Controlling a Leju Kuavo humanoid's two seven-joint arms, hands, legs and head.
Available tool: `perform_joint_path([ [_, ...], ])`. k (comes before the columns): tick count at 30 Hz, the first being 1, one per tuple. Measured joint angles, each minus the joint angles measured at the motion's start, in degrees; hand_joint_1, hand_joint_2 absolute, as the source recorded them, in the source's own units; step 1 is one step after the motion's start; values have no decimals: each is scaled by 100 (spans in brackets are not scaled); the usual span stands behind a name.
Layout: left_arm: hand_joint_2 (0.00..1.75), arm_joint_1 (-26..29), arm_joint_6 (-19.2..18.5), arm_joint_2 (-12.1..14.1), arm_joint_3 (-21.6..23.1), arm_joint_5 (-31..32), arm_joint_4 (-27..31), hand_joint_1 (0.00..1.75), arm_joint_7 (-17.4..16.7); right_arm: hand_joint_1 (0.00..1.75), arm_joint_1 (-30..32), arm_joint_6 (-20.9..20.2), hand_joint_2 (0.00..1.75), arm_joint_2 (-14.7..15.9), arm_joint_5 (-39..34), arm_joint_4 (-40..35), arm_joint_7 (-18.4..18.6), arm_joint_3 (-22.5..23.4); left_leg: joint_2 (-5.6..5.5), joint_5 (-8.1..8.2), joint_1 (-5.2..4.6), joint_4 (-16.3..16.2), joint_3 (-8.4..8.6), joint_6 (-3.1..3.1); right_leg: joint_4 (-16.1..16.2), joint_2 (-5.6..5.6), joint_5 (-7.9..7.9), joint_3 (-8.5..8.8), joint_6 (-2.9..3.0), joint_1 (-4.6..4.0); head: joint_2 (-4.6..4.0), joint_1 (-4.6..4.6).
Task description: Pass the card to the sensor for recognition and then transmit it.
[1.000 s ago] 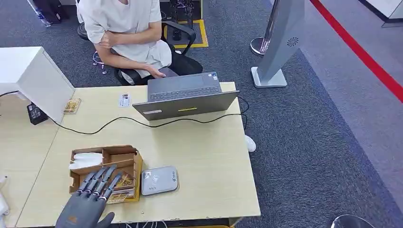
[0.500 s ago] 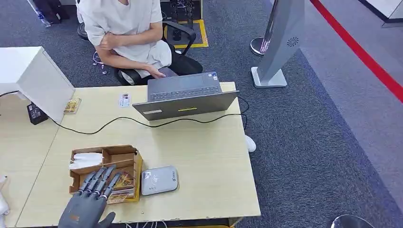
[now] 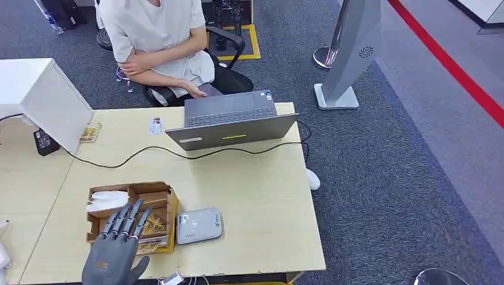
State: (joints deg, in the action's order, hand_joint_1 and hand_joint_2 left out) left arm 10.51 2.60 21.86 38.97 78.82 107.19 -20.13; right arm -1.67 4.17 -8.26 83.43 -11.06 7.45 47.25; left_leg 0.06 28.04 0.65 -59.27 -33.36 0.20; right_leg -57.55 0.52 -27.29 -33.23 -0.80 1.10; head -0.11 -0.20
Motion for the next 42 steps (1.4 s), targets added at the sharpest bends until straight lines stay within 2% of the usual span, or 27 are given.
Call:
perform_joint_path([
  [10, 175, -7, -9, -155, -9, 11, -147, 0, 2, 0, 0, -4, 0, 0, 17, 0, 11, 0, 0, 0, -1, 0, 0, 0, 0, 0, 0, 0, 0, 0, 0, 0],
  [30, 175, -6, -15, -190, -90, 9, -171, 0, 11, 0, 0, -4, 0, 0, 17, 0, 11, 0, 0, 0, 0, 0, -1, 0, 0, 0, 0, 0, 0, 0, 0, 0],
  [40, 175, -6, -144, -190, -109, -48, -171, 0, 13, 0, 0, -4, 0, 0, 24, 0, 11, 0, 0, 0, 0, 0, 0, 0, 0, 0, 0, 0, 0, 0, 0, 0],
  [41, 175, -6, -146, -190, -112, -59, -171, 10, 11, 0, 0, -4, 0, 0, 24, 0, 11, 0, 0, 0, 0, 0, 0, 0, 0, 0, 0, 0, 0, 0, 0, 0],
  [42, 175, -6, -149, -190, -114, -59, -171, 175, 13, 0, 0, -4, 0, 0, 24, 0, 11, 0, 0, 0, 0, 0, 0, 0, 0, 0, 0, 0, 0, 0, 0, 0],
])
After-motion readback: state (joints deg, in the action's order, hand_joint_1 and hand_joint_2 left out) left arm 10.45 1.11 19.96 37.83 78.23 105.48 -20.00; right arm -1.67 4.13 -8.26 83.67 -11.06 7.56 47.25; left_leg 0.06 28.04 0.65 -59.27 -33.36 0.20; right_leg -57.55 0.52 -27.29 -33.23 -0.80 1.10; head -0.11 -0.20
